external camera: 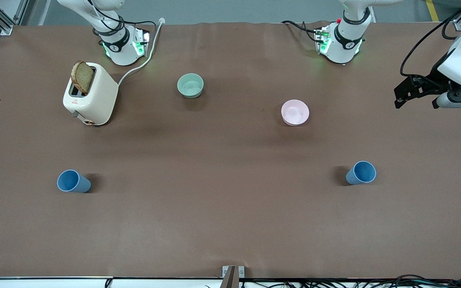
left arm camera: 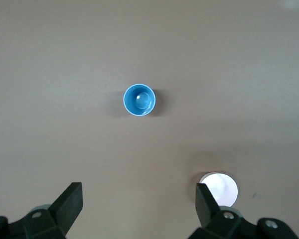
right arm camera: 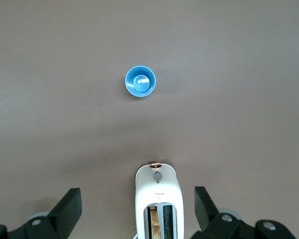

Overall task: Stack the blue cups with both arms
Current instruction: 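Reach both grippers down to grasp the two blue cups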

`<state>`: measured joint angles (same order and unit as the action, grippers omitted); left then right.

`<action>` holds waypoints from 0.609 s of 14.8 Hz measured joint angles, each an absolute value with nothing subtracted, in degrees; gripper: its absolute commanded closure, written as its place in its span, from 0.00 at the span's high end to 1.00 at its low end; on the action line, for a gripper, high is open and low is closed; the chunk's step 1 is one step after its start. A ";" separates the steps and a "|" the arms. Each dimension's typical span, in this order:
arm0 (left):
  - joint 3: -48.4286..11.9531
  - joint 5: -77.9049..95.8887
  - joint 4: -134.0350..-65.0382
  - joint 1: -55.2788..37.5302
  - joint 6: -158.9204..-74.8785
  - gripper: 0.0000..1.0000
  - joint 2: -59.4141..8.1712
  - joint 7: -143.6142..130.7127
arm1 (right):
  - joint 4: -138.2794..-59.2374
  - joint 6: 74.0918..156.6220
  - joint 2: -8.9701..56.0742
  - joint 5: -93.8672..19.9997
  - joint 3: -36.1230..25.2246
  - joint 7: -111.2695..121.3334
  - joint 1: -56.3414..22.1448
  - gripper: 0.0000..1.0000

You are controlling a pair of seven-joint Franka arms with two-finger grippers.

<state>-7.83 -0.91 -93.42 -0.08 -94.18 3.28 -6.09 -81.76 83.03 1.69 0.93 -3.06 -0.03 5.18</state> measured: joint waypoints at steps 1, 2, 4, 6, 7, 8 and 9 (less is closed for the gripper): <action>-7.89 -0.90 -93.42 -0.11 -94.18 1.00 3.26 -6.16 | -81.77 83.03 1.70 0.92 -3.06 -0.03 5.18 1.00; -7.92 -0.90 -93.41 -0.11 -94.18 1.00 3.21 -6.17 | -81.77 83.04 1.69 0.92 -3.06 -0.03 5.18 1.00; -7.91 -0.90 -93.12 0.01 -94.19 1.00 2.68 -6.17 | -81.78 83.04 1.70 0.92 -3.07 -0.03 5.18 1.00; -7.91 -0.90 -92.63 0.05 -94.20 1.00 1.13 -6.16 | -81.79 83.04 1.70 0.92 -3.07 -0.03 5.19 1.00; -7.90 -0.90 -92.60 0.09 -94.30 1.00 -0.22 -6.16 | -81.80 83.04 1.70 0.92 -3.07 -0.03 5.20 1.00; -7.89 -0.90 -92.67 0.15 -94.87 1.00 -1.98 -6.16 | -81.80 83.05 1.69 0.92 -3.08 -0.03 5.20 1.00; -7.88 -0.91 -92.97 0.15 -96.49 1.00 -4.12 -6.19 | -81.81 83.07 1.69 0.92 -3.07 -0.03 5.20 1.00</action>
<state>-7.88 -0.91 -92.97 0.15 -96.49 -4.12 -6.19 -81.81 83.07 1.69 0.92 -3.07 -0.03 5.20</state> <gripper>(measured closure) 0.000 0.000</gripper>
